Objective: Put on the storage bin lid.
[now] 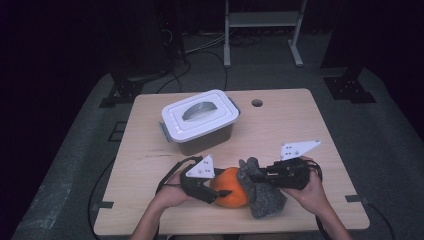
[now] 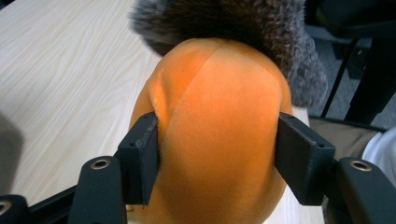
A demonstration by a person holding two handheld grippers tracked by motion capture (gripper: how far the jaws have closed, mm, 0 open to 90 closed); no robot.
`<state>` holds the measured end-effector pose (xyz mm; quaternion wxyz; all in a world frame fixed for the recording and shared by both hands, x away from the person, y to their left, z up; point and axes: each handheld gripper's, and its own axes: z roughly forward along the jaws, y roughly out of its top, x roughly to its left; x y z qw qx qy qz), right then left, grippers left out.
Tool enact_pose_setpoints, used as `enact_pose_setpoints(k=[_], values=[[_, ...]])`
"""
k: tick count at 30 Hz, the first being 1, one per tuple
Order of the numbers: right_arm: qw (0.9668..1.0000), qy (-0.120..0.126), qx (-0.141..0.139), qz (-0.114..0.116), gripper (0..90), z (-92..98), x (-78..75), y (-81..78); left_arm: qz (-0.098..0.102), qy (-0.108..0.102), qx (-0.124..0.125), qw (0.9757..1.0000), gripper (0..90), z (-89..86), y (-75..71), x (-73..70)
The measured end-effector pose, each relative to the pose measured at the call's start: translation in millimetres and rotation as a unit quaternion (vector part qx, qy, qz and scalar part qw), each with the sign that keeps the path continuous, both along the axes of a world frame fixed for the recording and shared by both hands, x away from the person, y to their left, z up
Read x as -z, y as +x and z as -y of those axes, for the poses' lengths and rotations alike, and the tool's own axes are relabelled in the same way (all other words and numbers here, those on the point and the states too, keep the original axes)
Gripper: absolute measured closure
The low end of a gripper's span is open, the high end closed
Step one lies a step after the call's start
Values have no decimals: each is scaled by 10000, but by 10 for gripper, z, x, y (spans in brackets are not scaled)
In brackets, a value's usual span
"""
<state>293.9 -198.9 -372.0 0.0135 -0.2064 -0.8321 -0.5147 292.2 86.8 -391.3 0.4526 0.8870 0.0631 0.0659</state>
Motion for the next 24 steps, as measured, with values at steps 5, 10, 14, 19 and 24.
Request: enact_pose_setpoints(k=[5,10,14,19,24], values=[[9994,-299,-150,-52,763,-109,105,1,-56,13,-51,10000,219,22,18,69],[9977,-649,-55,-208,762,18,186,37,-93,-102,-272,9995,320,8,46,60],[9976,-598,-95,-328,765,93,212,23,-128,-179,-449,9987,328,33,51,71],[9984,-457,-321,-54,770,-41,18,-83,52,-114,-302,9995,341,164,-38,63],[9980,-574,-203,185,773,-156,-94,-121,268,49,24,9996,334,296,-161,62]])
